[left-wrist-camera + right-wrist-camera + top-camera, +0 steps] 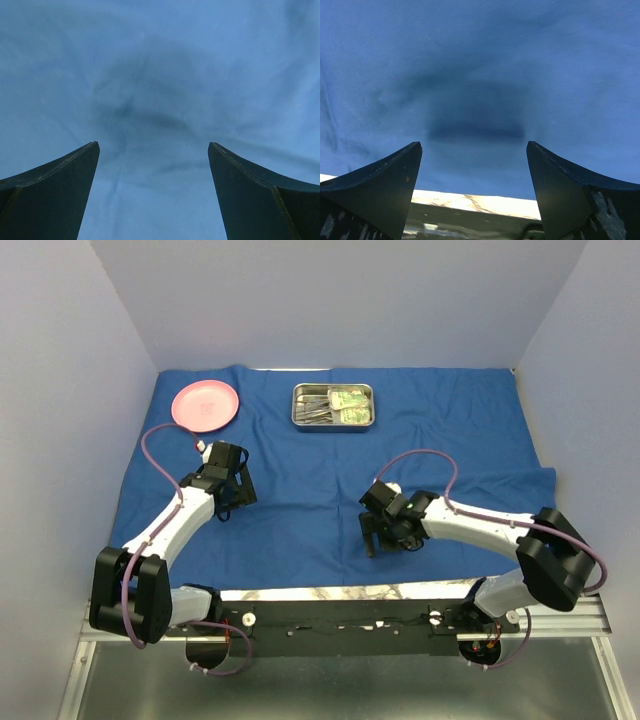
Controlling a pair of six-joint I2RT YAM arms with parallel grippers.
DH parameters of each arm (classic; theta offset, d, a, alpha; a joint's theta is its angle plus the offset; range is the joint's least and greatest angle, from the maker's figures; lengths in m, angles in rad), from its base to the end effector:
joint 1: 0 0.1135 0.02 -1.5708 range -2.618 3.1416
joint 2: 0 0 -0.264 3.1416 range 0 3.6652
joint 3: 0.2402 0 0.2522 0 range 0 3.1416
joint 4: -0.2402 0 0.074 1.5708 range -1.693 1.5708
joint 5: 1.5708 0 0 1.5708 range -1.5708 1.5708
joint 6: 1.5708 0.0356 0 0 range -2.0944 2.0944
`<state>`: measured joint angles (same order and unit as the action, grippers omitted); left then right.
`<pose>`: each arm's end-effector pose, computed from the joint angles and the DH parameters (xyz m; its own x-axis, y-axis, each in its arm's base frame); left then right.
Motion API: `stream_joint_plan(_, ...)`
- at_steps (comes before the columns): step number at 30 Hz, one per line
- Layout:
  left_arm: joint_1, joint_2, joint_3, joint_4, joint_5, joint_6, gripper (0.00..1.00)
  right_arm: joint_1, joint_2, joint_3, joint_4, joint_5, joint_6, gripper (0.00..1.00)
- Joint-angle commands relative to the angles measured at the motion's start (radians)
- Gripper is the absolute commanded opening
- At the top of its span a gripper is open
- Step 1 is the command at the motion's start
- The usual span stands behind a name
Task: Open and lay out the surgical kit
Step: Smooth out the surgical kit at the center of the board.
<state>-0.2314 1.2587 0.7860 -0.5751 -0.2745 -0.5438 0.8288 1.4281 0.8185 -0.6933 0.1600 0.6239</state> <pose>0.2343 -0.0453 0.2128 -0.7676 -0.3308 -0.5489 -0.3601 0.9311 -0.0575 0.1708 0.1779 0.1785 -0.9374 -0.1690 -0.3046 -0.1868 0.9819 0.0299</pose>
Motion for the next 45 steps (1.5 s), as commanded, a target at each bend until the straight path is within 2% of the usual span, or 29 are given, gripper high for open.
stream_joint_plan(1, 0.009, -0.038, -0.042, -0.046, 0.017, -0.076, 0.99, 0.104, 0.069, -0.062, 0.067, 0.018, 0.148, 0.95)
stream_joint_plan(7, 0.023, -0.116, -0.041, -0.088, -0.015, -0.088, 0.99, 0.237, 0.106, -0.137, 0.074, -0.068, 0.234, 0.95)
stream_joint_plan(14, 0.024, -0.147, -0.031, -0.114, -0.04, -0.11, 0.99, 0.417, 0.118, -0.105, 0.02, -0.129, 0.322, 0.96)
stream_joint_plan(18, 0.041, -0.131, -0.034, -0.114, -0.057, -0.107, 0.99, 0.425, 0.078, -0.113, 0.002, -0.113, 0.349, 0.98)
stream_joint_plan(23, 0.092, -0.055, -0.024, -0.091, -0.057, -0.088, 0.99, 0.415, 0.032, -0.093, -0.095, 0.016, 0.361, 1.0)
stream_joint_plan(29, 0.216, 0.08, -0.016, -0.068, 0.004, -0.076, 0.99, 0.346, -0.069, -0.12, -0.095, 0.056, 0.33, 1.0)
stream_joint_plan(34, 0.32, 0.126, -0.053, -0.092, 0.024, -0.081, 0.99, 0.258, -0.161, -0.159, -0.04, 0.033, 0.289, 1.0)
stream_joint_plan(39, 0.4, 0.101, -0.12, -0.127, 0.024, -0.12, 0.99, 0.066, -0.273, -0.203, 0.035, -0.033, 0.2, 1.0)
stream_joint_plan(45, 0.403, 0.056, -0.125, -0.202, -0.008, -0.2, 0.99, -0.229, -0.331, -0.194, 0.109, -0.155, 0.062, 1.0)
